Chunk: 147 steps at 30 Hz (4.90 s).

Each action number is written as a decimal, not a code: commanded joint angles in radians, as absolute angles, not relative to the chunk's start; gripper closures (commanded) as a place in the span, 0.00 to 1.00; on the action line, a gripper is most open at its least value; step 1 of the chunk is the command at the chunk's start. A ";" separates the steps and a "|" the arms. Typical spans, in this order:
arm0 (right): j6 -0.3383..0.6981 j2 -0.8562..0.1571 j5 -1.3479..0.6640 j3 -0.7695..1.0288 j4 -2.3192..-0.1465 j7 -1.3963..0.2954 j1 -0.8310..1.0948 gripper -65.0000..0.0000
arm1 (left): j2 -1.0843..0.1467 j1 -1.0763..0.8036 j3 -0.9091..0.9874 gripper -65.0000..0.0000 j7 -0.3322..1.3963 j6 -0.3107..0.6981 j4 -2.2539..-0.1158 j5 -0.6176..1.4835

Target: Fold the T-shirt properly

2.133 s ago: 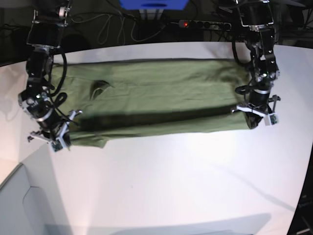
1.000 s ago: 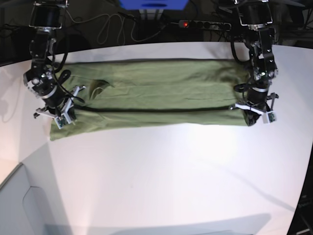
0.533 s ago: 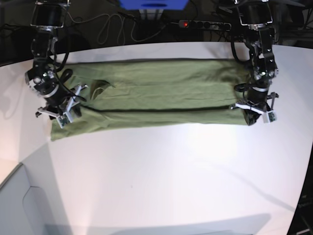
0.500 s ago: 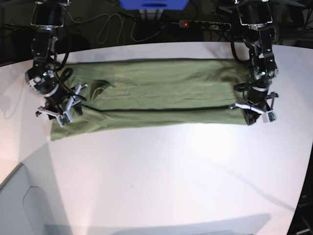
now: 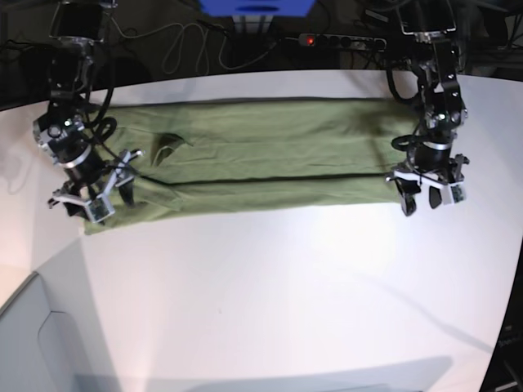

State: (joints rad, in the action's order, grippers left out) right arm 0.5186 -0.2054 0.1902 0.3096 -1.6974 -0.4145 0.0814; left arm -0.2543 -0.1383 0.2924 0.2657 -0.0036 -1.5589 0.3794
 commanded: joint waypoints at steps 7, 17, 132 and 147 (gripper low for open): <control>0.521 -0.185 0.186 0.424 -1.566 -0.389 -0.035 0.44 | -0.266 -0.122 0.300 0.46 0.239 -0.004 -1.541 0.381; 0.526 -0.199 0.185 0.423 -1.532 -0.384 0.065 0.45 | -0.268 -0.130 0.377 0.46 0.239 -0.001 -1.512 0.383; 0.679 -0.136 0.185 0.443 -1.830 -0.418 0.282 0.37 | -0.226 -0.018 0.282 0.29 0.340 -0.001 -1.425 0.374; 0.679 -0.136 0.185 0.443 -1.828 -0.418 0.282 0.37 | -0.225 -0.024 0.282 0.59 0.338 0.001 -1.423 0.380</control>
